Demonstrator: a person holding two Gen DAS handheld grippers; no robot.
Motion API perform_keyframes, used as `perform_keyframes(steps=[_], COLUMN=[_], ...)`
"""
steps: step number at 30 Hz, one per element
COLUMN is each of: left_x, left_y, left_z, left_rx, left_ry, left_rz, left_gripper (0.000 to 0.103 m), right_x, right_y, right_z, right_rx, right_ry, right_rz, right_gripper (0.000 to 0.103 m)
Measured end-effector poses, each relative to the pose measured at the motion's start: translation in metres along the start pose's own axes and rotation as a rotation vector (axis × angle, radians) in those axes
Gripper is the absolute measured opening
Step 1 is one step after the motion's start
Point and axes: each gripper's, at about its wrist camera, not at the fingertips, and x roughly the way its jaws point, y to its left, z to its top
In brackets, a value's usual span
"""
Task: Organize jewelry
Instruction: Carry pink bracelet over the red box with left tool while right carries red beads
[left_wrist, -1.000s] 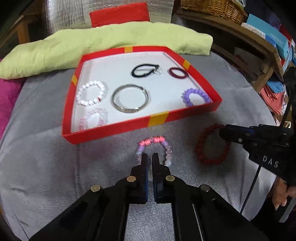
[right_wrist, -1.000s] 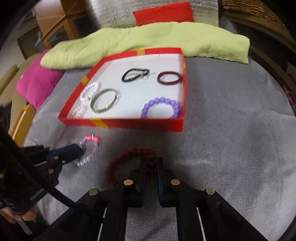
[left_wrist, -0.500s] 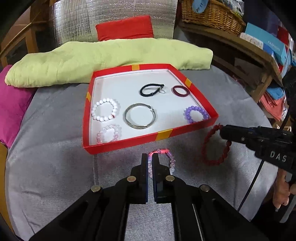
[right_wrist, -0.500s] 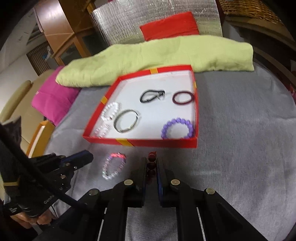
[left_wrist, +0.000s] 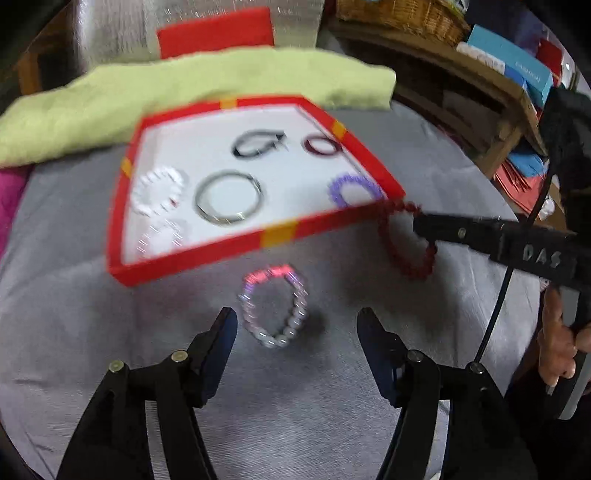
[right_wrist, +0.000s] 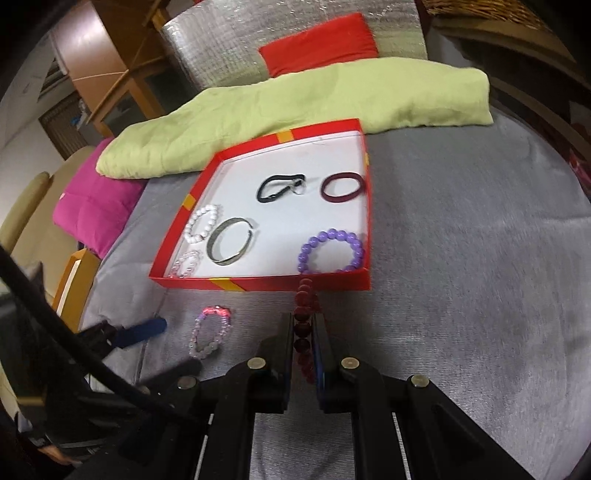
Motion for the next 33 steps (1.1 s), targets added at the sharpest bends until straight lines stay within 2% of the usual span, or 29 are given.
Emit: perform_keyframes(steps=[3, 4, 5, 6, 7, 12, 14, 19, 24, 26, 27, 28, 29, 30, 33], left_x=[0.013, 0.017, 0.018, 0.018, 0.017, 0.011, 0.003, -0.023, -0.016, -0.009, -0.007, -0.005, -0.003, 0.0, 0.015], left_y=[0.006, 0.01, 0.013, 0.015, 0.017, 0.016, 0.014, 0.016, 0.025, 0.021, 0.016, 0.012, 0.009, 0.006, 0.003], left_z=[-0.001, -0.001, -0.001, -0.001, 0.0, 0.0, 0.003, 0.005, 0.005, 0.005, 0.005, 0.004, 0.003, 0.002, -0.001], left_rx=[-0.038, -0.062, -0.076, -0.082, -0.085, -0.09, -0.086, -0.07, -0.099, -0.082, -0.066, -0.048, -0.037, -0.029, -0.037], left_ry=[0.028, 0.03, 0.02, 0.006, -0.003, -0.018, -0.04, -0.102, -0.081, -0.048, -0.039, -0.037, -0.039, -0.04, 0.011], left_rz=[0.021, 0.02, 0.031, 0.046, 0.048, 0.043, 0.031, 0.027, 0.022, -0.003, -0.015, -0.01, 0.004, 0.021, 0.005], left_gripper=[0.068, 0.06, 0.045, 0.036, 0.017, 0.015, 0.0, 0.0, 0.0, 0.009, 0.029, 0.054, 0.062, 0.063, 0.063], right_x=[0.0, -0.001, -0.001, -0.001, -0.002, -0.006, -0.009, -0.017, -0.019, -0.016, -0.015, -0.013, -0.013, -0.013, -0.014], right_y=[-0.004, -0.004, -0.004, -0.003, -0.003, 0.0, 0.002, 0.014, 0.019, 0.018, 0.018, 0.017, 0.015, 0.013, 0.009], right_z=[0.0, -0.001, 0.0, 0.0, 0.0, 0.001, 0.001, 0.002, 0.003, 0.003, 0.002, 0.002, 0.002, 0.002, 0.002], right_rx=[0.015, 0.014, 0.012, 0.01, 0.009, 0.008, 0.006, -0.018, -0.027, -0.028, -0.027, -0.024, -0.021, -0.015, -0.007], right_ry=[0.005, 0.006, 0.005, 0.004, 0.002, -0.013, -0.023, -0.064, -0.077, -0.067, -0.063, -0.059, -0.057, -0.058, -0.061], right_rz=[0.0, 0.001, 0.001, 0.001, 0.003, 0.023, 0.046, 0.099, 0.109, 0.103, 0.095, 0.09, 0.089, 0.087, 0.086], right_gripper=[0.011, 0.011, 0.011, 0.011, 0.011, 0.011, 0.011, 0.011, 0.011, 0.011, 0.011, 0.011, 0.011, 0.011, 0.011])
